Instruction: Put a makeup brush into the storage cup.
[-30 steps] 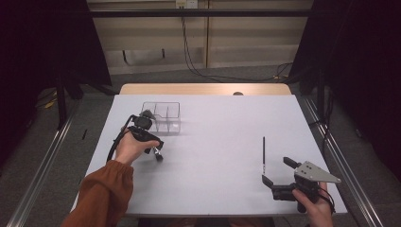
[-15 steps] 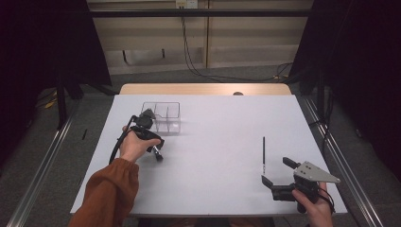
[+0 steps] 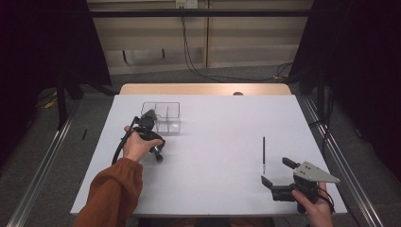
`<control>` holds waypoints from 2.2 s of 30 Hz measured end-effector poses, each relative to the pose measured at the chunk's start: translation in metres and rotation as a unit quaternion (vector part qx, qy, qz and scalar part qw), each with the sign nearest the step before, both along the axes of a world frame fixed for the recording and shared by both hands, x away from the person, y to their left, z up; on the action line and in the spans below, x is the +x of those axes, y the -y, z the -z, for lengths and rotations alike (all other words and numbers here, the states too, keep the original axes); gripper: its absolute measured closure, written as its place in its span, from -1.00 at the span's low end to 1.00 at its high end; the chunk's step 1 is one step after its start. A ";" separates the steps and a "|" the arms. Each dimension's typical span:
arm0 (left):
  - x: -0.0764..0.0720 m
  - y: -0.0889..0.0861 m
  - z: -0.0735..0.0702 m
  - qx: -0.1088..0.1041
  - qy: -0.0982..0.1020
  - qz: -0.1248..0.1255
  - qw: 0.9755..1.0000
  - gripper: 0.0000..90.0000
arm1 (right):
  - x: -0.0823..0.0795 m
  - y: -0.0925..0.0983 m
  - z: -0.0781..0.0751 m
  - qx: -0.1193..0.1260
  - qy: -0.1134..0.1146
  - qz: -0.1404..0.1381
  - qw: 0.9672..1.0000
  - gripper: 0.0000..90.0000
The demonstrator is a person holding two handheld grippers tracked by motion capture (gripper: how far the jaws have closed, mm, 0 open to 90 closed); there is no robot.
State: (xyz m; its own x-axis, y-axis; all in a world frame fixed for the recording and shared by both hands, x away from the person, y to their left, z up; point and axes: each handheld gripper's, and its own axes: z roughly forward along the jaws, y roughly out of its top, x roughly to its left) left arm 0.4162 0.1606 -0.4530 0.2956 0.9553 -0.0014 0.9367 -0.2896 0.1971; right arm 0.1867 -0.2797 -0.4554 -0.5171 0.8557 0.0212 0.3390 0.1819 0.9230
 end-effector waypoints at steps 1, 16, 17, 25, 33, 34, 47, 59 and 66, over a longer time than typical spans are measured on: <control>0.000 0.000 0.001 -0.002 -0.001 -0.004 1.000 -0.60 | 0.000 0.000 0.000 -0.001 0.000 0.000 1.000 -0.99; 0.004 -0.002 -0.001 0.002 -0.027 -0.042 0.999 -0.53 | 0.000 -0.001 0.000 -0.001 -0.001 -0.003 1.000 -0.99; 0.005 -0.002 -0.001 0.002 -0.028 -0.042 0.999 -0.52 | 0.000 0.000 0.000 -0.001 -0.002 -0.003 1.000 -0.99; 0.006 -0.004 -0.003 0.004 -0.032 -0.062 0.998 -0.38 | -0.001 0.000 0.000 -0.001 -0.002 -0.003 1.000 -0.99; 0.009 -0.013 -0.006 0.002 -0.035 -0.073 0.997 -0.03 | 0.000 0.000 0.000 0.000 -0.003 -0.003 1.000 -0.99; 0.009 -0.013 -0.006 0.002 -0.035 -0.072 0.997 -0.02 | 0.000 -0.001 0.000 0.000 -0.003 -0.003 1.000 -0.99; 0.004 -0.011 -0.009 0.006 -0.052 -0.064 0.997 0.26 | 0.000 -0.001 0.001 -0.001 -0.006 -0.004 1.000 -0.99; 0.009 -0.019 -0.009 -0.002 -0.073 -0.081 0.994 0.70 | 0.000 -0.001 0.001 -0.001 -0.007 -0.005 1.000 -0.99; 0.011 -0.020 -0.010 0.000 -0.084 -0.080 0.993 0.75 | 0.000 -0.001 0.001 -0.001 -0.007 -0.005 1.000 -0.99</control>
State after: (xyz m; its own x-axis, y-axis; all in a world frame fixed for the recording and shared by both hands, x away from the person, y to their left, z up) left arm 0.4275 0.1802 -0.4433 0.1360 0.9900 -0.0379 0.9903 -0.1348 0.0332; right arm 0.1866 -0.2788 -0.4565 -0.5251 0.8506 0.0273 0.3507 0.1871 0.9176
